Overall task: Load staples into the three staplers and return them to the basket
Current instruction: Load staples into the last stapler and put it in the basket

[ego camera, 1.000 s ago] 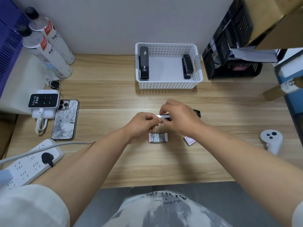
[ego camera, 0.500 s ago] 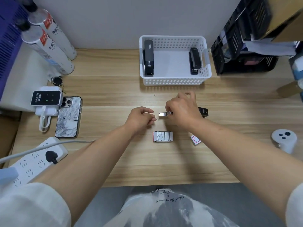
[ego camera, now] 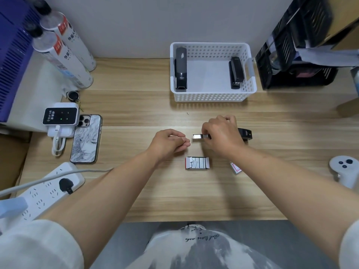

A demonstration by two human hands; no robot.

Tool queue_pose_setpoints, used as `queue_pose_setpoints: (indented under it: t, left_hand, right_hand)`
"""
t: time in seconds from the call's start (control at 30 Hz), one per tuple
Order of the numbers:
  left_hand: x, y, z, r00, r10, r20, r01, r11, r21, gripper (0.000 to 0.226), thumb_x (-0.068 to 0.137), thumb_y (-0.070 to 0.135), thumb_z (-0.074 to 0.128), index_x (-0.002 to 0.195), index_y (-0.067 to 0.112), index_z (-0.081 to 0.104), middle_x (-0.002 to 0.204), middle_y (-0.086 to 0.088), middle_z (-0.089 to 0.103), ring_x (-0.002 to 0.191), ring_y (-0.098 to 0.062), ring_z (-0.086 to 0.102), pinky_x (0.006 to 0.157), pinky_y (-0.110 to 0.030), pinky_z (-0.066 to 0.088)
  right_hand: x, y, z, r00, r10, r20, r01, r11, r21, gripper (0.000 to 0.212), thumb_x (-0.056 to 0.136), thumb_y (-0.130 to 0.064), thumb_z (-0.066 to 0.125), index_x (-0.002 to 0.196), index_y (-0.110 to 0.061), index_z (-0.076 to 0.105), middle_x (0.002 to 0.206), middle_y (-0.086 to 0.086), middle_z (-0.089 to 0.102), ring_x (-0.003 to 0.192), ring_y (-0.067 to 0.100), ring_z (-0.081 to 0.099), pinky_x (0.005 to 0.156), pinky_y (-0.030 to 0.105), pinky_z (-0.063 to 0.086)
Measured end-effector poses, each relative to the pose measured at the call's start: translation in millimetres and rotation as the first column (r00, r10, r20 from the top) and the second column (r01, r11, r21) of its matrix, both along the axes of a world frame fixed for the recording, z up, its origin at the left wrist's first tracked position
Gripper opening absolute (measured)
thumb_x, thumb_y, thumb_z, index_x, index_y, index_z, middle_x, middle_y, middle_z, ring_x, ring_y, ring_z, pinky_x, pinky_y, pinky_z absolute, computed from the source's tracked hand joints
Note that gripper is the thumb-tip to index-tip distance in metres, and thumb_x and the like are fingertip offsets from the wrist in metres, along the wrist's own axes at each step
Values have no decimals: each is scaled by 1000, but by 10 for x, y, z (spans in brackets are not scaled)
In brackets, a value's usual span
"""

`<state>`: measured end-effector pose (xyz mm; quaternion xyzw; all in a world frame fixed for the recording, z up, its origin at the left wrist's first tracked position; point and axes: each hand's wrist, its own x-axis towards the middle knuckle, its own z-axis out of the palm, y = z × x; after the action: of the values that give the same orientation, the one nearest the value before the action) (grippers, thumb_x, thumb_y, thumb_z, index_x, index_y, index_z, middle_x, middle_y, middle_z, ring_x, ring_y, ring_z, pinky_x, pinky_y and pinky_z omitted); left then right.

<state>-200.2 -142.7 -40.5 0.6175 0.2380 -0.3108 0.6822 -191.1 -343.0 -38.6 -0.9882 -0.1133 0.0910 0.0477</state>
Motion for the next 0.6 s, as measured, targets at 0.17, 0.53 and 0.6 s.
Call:
queue_pose_setpoints:
  t: [0.17, 0.53, 0.6]
  left_hand:
    - [-21, 39, -16, 1000, 0, -25, -2, 999, -46, 19, 93, 0, 68, 109, -10, 64, 102, -24, 76, 86, -22, 77, 75, -21, 61]
    - [-38, 49, 12, 998, -41, -42, 38, 996, -80, 12, 93, 9, 71, 101, 1, 70, 101, -20, 78, 88, -18, 77, 76, -19, 59]
    - [-37, 37, 36, 998, -57, -36, 53, 993, -109, 15, 92, 11, 72, 104, 1, 72, 104, -20, 77, 90, -18, 76, 78, -19, 60]
  right_hand:
    - [3, 16, -26, 1000, 0, 1, 0, 1000, 21, 7, 83, -19, 65, 86, -26, 67, 82, -7, 63, 92, 21, 54, 88, 36, 23]
    - [-8, -2, -9, 1000, -1, -12, 2, 995, 104, 13, 85, -26, 67, 98, -27, 67, 88, -10, 64, 98, 18, 54, 90, 37, 26]
    - [-3, -23, 60, 999, -32, 14, 29, 979, 204, 15, 86, -24, 64, 100, -28, 66, 88, -12, 62, 98, 16, 55, 91, 36, 29]
